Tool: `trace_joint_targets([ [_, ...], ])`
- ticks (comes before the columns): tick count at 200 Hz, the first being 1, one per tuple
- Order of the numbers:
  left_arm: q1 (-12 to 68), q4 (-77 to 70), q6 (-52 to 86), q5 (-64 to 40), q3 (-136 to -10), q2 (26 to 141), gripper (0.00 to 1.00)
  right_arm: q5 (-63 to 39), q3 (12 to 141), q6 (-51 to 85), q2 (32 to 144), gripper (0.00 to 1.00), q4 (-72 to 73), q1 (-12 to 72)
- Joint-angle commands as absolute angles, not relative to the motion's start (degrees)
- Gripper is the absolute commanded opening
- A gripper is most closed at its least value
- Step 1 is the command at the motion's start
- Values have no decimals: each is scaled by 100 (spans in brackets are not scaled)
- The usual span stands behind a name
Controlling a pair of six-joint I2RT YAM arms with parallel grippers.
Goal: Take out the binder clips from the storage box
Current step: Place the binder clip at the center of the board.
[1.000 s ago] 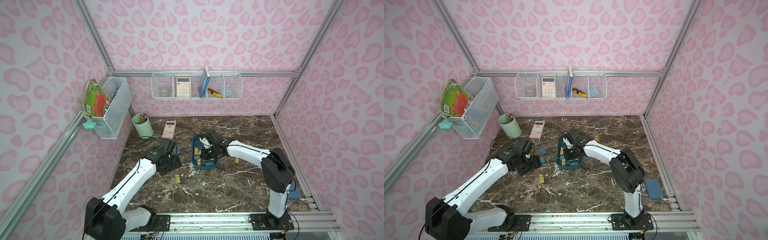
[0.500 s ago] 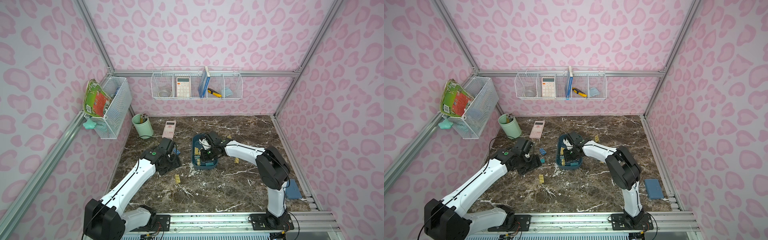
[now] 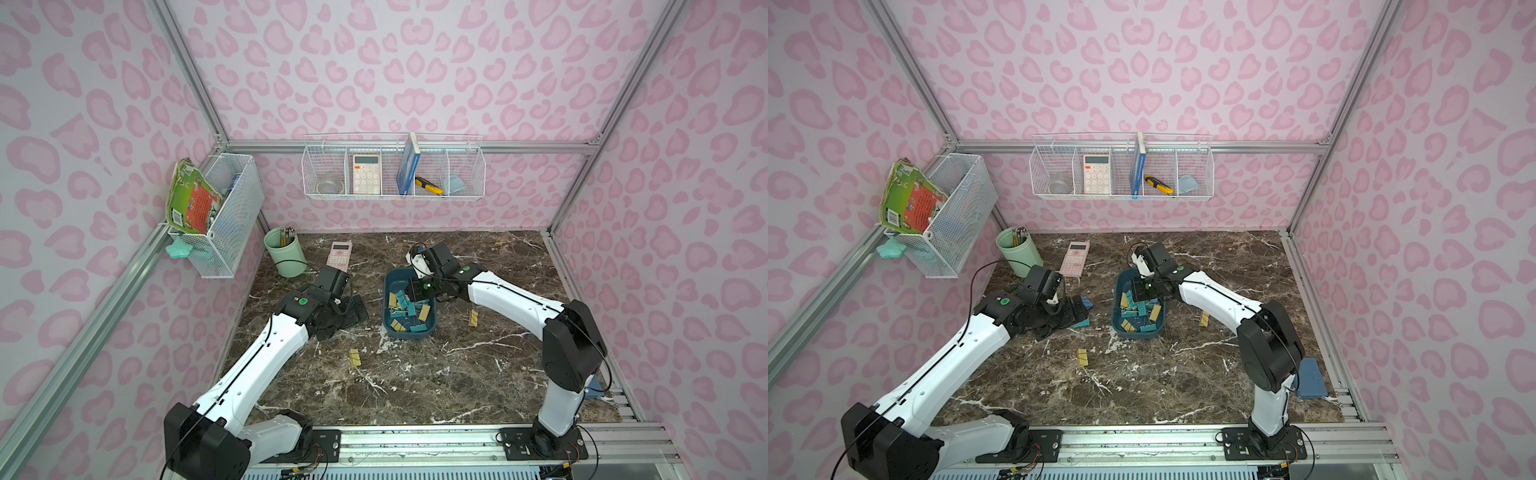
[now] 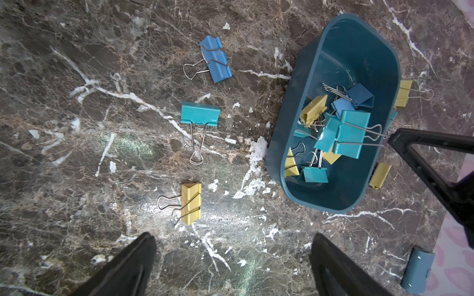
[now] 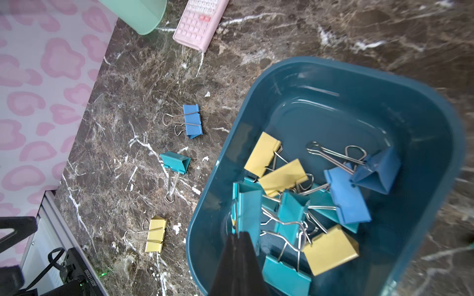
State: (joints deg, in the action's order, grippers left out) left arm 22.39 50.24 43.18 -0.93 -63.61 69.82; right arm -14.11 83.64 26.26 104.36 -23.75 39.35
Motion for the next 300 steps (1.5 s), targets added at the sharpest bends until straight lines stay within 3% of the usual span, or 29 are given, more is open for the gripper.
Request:
trace_joint_targets([
  [1,2232,5026,4210,-138,-6485,7046,99,-1219,8379,2497,10219,0,-2578,3784],
  [98,2268,4825,4096,-413,-6772,7402,99,-1084,6621,2542,8865,0,-2078,1663],
  [190,2434,4830,4096,-516,-6858,7572,99,-1288,5914,2463,9452,0,-1336,464],
  [202,2465,4814,4091,-544,-6880,7624,99,-1286,5935,2437,9537,9,-1353,446],
  [248,2593,4807,4016,-554,-7040,7882,99,-1073,6023,2235,9122,30,-1455,889],
  [300,2567,4973,4363,84,-7005,7778,99,-1276,6511,1666,8972,39,-1504,2368],
])
